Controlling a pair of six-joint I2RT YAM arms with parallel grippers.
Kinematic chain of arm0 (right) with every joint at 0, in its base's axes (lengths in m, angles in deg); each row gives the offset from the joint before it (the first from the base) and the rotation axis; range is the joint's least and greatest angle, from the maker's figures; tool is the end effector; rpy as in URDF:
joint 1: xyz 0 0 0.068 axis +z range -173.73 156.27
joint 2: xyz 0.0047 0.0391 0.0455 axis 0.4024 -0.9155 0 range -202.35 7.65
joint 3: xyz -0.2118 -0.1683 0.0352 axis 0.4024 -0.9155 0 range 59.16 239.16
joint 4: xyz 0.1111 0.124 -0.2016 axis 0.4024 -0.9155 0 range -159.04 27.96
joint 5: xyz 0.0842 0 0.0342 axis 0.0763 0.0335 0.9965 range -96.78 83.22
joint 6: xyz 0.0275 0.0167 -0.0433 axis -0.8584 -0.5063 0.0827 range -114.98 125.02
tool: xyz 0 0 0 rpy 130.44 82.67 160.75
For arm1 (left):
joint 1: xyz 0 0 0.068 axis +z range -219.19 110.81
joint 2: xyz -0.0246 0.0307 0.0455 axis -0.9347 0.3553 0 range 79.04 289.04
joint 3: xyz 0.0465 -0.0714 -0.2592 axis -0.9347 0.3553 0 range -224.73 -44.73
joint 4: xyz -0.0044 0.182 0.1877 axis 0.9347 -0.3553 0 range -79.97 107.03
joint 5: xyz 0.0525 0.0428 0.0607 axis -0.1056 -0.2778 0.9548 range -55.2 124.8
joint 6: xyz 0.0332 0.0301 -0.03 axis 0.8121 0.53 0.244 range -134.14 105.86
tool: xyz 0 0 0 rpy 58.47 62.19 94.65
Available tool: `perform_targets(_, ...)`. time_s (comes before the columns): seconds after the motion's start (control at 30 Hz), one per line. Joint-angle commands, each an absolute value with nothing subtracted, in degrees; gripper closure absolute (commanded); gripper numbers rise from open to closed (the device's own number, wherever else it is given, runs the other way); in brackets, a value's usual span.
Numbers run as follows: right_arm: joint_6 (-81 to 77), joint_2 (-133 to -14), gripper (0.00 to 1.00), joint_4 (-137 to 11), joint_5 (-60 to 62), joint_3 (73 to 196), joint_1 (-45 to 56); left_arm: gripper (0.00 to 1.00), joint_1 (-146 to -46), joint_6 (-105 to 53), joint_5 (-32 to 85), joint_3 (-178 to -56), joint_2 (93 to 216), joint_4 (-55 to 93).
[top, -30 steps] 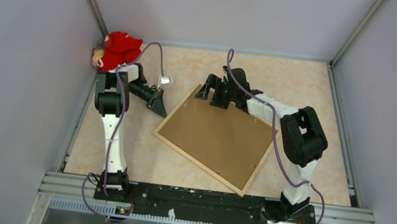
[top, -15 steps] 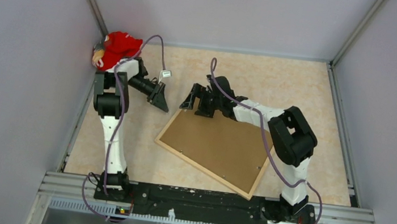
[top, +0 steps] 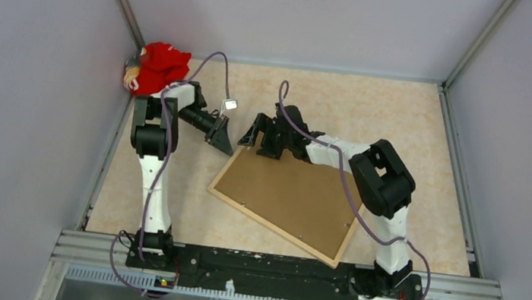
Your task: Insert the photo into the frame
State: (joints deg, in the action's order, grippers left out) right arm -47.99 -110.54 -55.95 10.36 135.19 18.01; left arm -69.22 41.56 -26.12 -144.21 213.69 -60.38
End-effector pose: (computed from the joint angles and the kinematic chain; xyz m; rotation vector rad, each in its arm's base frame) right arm 0.3318 0.3101 0.1625 0.0539 2.4626 1.1701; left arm 0.4053 -0.0314 0.1249 0.9178 2.3698 -1.5478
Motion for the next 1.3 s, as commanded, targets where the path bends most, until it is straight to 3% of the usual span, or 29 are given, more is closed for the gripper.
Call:
perform_targets(0.0,-49.1,-112.6,0.15,-53.8,9.0,139.0,19.6,0.8,-69.0,42.2,-26.9,-142.7,214.0,-58.9)
perform_targets(1.27,-51.0,-117.6,0.19,-53.9,7.6,142.8,20.0,0.85,-71.0,39.9,-25.1,-140.3,212.9,-55.2)
